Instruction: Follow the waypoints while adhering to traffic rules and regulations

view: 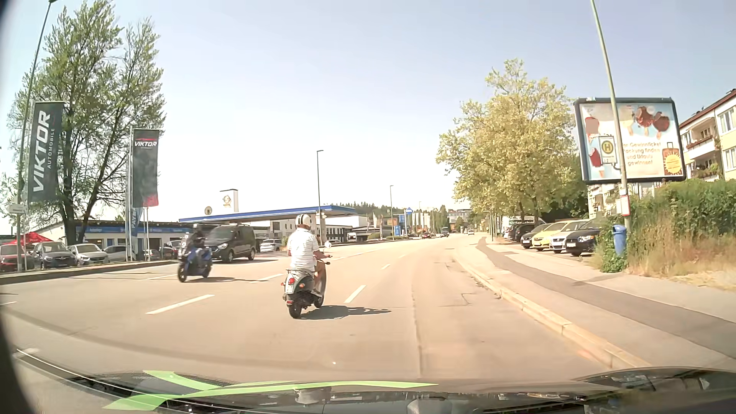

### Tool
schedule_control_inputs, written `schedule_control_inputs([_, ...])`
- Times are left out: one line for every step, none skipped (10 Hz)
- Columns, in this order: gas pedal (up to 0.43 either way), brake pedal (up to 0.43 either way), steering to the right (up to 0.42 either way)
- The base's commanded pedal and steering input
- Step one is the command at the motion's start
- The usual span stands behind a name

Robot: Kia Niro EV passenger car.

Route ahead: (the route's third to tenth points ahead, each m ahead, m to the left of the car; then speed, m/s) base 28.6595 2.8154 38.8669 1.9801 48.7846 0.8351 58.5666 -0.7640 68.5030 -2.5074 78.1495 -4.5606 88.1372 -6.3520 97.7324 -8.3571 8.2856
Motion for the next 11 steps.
schedule_control_inputs([0.189,0.000,0.016])
schedule_control_inputs([0.189,0.000,0.016])
schedule_control_inputs([0.189,0.000,0.015])
schedule_control_inputs([0.189,0.000,0.015])
schedule_control_inputs([0.189,0.000,0.015])
schedule_control_inputs([0.189,0.000,0.015])
schedule_control_inputs([0.189,0.000,0.015])
schedule_control_inputs([0.189,0.000,0.015])
schedule_control_inputs([0.189,0.000,0.015])
schedule_control_inputs([0.169,0.000,0.015])
schedule_control_inputs([0.098,0.000,0.015])
